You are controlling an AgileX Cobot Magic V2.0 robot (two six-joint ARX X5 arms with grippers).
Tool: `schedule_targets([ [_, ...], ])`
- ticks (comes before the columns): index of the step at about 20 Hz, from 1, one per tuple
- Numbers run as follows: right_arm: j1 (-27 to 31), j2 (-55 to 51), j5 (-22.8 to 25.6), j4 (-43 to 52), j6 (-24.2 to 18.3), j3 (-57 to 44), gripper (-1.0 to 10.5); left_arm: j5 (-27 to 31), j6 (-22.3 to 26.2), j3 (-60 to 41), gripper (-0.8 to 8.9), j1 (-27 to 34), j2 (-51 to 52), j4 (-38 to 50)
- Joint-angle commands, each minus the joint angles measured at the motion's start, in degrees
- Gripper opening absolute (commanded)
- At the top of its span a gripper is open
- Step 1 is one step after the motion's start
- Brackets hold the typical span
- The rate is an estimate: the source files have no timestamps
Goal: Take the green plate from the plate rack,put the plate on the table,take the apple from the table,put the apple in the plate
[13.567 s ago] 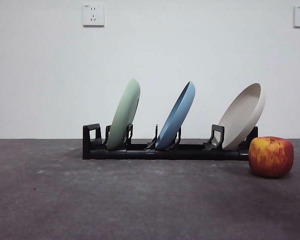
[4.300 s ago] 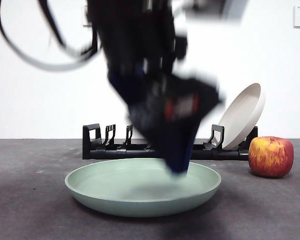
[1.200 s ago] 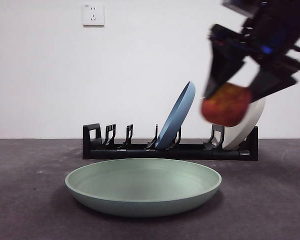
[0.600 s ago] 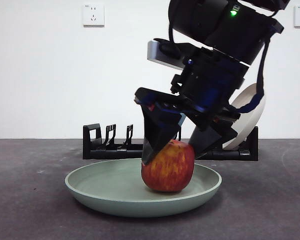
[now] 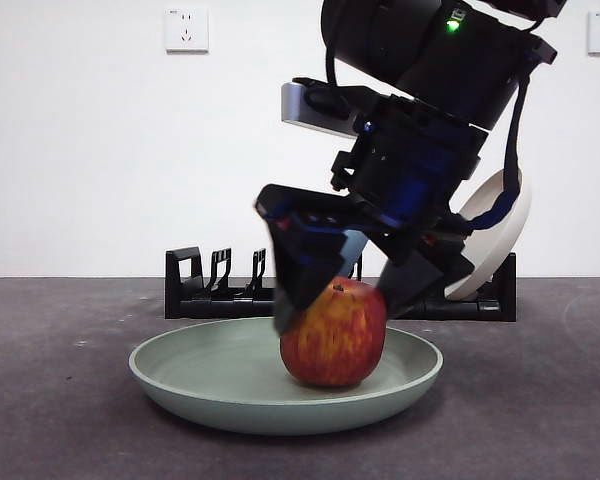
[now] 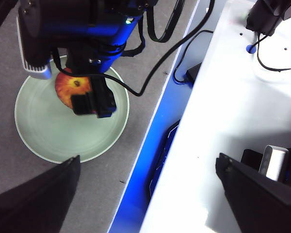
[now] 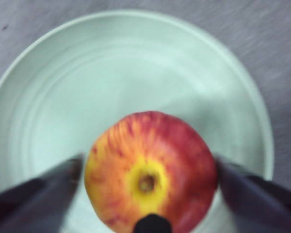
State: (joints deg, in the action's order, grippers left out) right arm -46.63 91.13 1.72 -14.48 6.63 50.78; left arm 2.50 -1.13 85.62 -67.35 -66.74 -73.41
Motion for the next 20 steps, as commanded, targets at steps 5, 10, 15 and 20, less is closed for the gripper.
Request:
schedule_targets([
  [5,-0.37,-8.52,-0.11,-2.54,-0.02,-0.22,6.3,-0.02,-0.37,-0.04,4.71,-0.04,-0.07,-0.04],
  [10,-0.37,-24.65,-1.66,-16.94,0.42,0.0,6.3,-0.02,-0.37,-0.04,4.71,-0.04,-0.07,-0.13],
  [15,-0.37,-41.22,-5.2,-36.96,1.84,0.0,6.3,-0.04,-0.37,-0.04,4.71,-0.04,-0.07,-0.26],
  [20,-0.37,-49.27,-9.16,-48.74,4.5,0.0,6.2,-0.04,-0.39,-0.04,4.7,-0.04,-0.07,-1.57],
])
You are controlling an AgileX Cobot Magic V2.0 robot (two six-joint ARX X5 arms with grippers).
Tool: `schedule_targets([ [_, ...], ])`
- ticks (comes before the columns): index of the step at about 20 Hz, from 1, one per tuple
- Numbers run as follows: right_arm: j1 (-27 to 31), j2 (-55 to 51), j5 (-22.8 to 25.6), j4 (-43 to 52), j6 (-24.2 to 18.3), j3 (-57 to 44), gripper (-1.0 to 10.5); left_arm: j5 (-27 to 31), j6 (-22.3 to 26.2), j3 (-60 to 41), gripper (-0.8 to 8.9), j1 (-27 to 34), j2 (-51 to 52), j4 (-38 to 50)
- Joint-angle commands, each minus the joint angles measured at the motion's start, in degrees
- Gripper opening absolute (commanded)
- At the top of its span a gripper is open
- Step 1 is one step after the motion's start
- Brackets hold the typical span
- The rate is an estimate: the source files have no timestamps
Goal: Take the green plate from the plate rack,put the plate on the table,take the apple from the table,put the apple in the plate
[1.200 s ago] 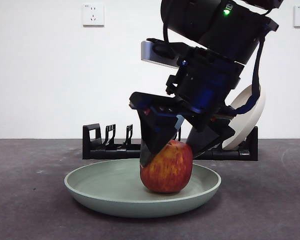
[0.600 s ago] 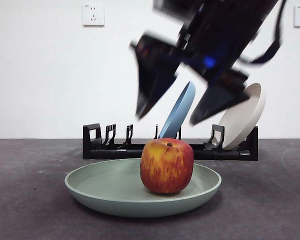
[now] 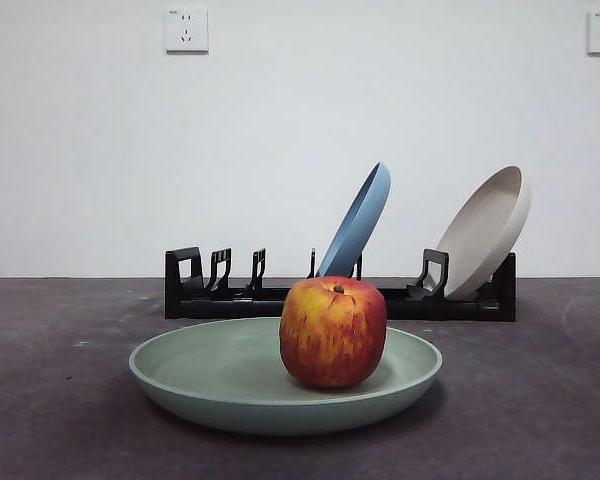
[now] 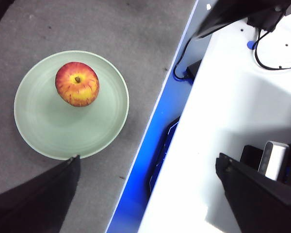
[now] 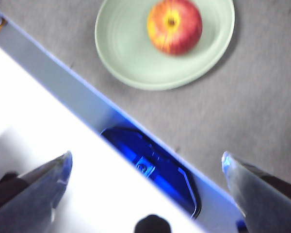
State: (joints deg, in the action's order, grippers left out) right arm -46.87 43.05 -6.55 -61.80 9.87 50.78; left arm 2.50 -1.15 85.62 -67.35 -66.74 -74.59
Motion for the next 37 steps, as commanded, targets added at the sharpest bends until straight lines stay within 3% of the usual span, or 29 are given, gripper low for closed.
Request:
schedule_targets([
  [1,-0.13,-1.75,-1.03,-2.01,1.27,0.0,6.0,-0.02,-0.37,-0.04,4.69,-0.04,-0.07,-0.59],
  [3,-0.13,-2.8,-1.05,-2.58,1.27,0.0,5.0,-0.04,-0.37,-0.04,4.52,-0.04,-0.07,-1.11],
  [4,-0.13,-3.1,-1.05,-2.6,1.27,0.0,4.2,-0.04,-0.37,-0.04,3.93,-0.04,-0.07,-1.55],
  [8,-0.13,-3.5,-1.05,-2.6,1.25,0.0,0.3,-0.04,-0.39,-0.04,-0.2,-0.04,-0.07,-2.34],
  [9,-0.13,-3.48,-1.07,-2.6,1.22,0.0,-0.3,-0.04,-0.44,-0.04,-0.05,-0.04,-0.07,-2.34],
  [37,-0.11,-3.48,-0.81,-2.62,1.2,0.0,0.0,0.28,-0.39,-0.04,-0.04,-0.04,-0.07,0.85],
])
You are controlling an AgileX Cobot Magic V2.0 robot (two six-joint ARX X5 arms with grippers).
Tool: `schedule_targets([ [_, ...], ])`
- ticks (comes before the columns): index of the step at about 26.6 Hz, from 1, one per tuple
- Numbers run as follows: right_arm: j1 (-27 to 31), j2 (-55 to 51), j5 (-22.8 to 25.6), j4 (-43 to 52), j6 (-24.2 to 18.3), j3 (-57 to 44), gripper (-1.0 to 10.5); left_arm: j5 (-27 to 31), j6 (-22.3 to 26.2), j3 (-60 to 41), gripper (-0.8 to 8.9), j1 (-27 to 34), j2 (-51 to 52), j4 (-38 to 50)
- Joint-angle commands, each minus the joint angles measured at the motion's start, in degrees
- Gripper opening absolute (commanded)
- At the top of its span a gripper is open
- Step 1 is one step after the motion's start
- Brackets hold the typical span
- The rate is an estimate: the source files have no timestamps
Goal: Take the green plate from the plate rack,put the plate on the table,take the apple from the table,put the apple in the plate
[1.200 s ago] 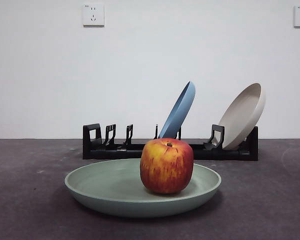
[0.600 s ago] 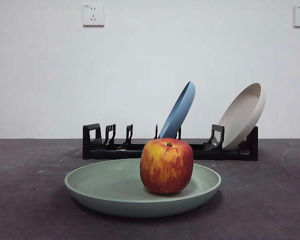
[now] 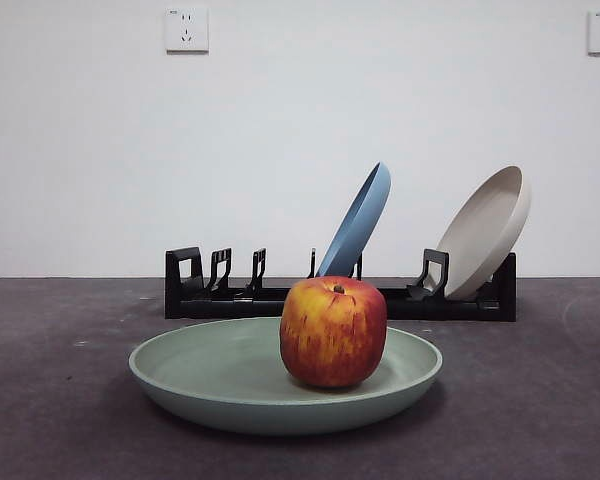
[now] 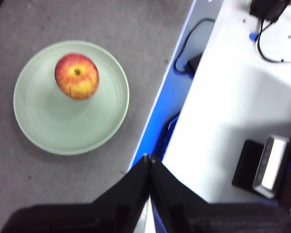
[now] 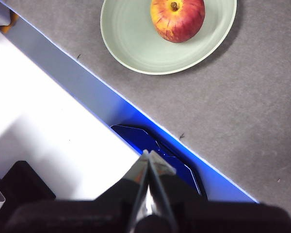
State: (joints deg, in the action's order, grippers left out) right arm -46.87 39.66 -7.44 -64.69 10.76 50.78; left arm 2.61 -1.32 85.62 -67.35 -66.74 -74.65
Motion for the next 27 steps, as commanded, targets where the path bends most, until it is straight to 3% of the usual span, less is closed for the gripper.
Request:
schedule_targets([
  [1,-0.11,-0.09,0.09,0.26,0.31,0.0,0.0,0.2,-0.22,-0.04,-0.04,-0.04,-0.07,1.33],
  [6,-0.11,-0.09,0.09,0.26,0.31,0.0,0.0,0.15,-0.22,-0.04,-0.04,-0.04,-0.07,2.71],
  [9,-0.11,-0.09,0.09,0.28,0.31,0.0,0.0,3.19,-0.42,-0.04,-0.04,0.02,0.24,5.75],
  [12,-0.11,-0.09,0.09,0.26,0.31,0.0,0.0,5.05,3.52,-0.07,-0.04,2.34,1.33,12.11],
  [14,-0.11,-0.09,0.09,0.26,0.31,0.0,0.0,4.63,7.48,-0.09,-0.04,5.77,2.47,19.87],
  [19,-0.11,-0.09,0.09,0.26,0.31,0.0,0.0,4.2,8.96,-0.13,-0.04,17.57,5.68,38.97],
  [27,-0.11,-0.09,0.09,0.26,0.31,0.0,0.0,-6.27,8.96,-2.99,-0.04,38.91,13.33,49.96],
])
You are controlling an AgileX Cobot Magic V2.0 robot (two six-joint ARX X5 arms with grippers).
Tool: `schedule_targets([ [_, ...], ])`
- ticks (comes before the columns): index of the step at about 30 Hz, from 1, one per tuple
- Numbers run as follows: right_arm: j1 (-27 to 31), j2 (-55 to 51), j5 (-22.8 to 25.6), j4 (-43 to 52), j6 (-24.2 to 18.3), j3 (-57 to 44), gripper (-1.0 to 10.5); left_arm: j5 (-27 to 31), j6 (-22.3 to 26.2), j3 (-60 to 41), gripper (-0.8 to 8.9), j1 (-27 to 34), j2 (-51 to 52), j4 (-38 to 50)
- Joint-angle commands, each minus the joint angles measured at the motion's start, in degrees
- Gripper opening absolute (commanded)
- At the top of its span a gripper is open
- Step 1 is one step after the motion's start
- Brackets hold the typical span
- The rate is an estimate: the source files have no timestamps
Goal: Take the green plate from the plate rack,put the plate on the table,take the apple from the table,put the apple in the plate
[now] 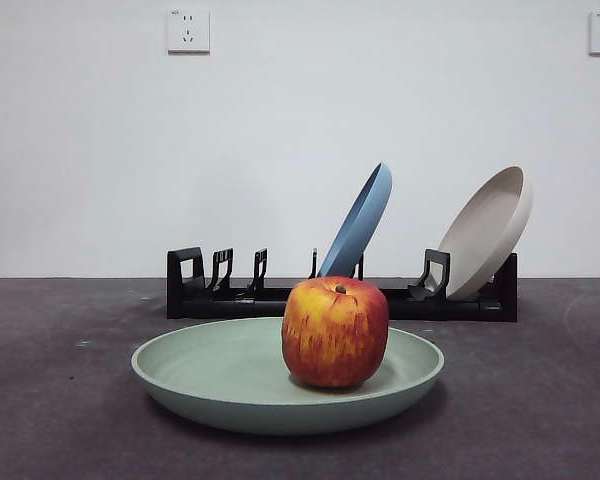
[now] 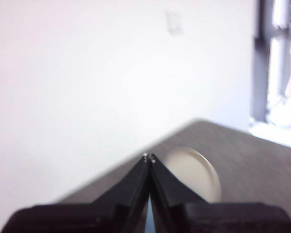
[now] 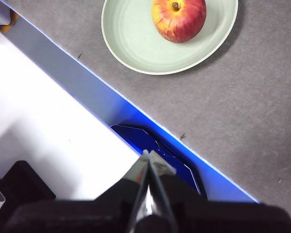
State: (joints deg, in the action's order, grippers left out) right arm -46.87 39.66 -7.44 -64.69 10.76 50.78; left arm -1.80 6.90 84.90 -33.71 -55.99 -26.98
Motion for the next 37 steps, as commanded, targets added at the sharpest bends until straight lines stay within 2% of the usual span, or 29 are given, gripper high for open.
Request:
schedule_targets([
  [1,-0.11,-0.09,0.09,0.26,0.31,0.0,0.0,-1.81,0.74,-3.91,-0.04,7.74,4.13,3.65],
  [8,-0.11,-0.09,0.09,0.26,0.31,0.0,0.0,-0.92,0.85,-22.77,-0.04,21.05,18.23,16.98],
  [11,-0.11,-0.09,0.09,0.26,0.31,0.0,0.0,1.77,0.85,-32.63,-0.03,25.7,24.2,22.8],
  [14,-0.11,-0.09,0.09,0.26,0.31,0.0,0.0,2.12,0.63,-41.62,-0.03,29.27,29.49,25.77],
  [20,-0.11,-0.09,0.09,0.26,0.31,0.0,0.0,2.14,0.2,-56.68,-0.03,33.14,39.93,25.66],
  [26,-0.11,-0.09,0.09,0.26,0.31,0.0,0.0,2.19,-4.07,-68.52,-0.03,35.19,47.63,25.66],
  [37,-0.11,-0.09,0.09,0.26,0.31,0.0,0.0,2.19,-7.37,-81.68,-0.03,35.36,54.97,25.66],
])
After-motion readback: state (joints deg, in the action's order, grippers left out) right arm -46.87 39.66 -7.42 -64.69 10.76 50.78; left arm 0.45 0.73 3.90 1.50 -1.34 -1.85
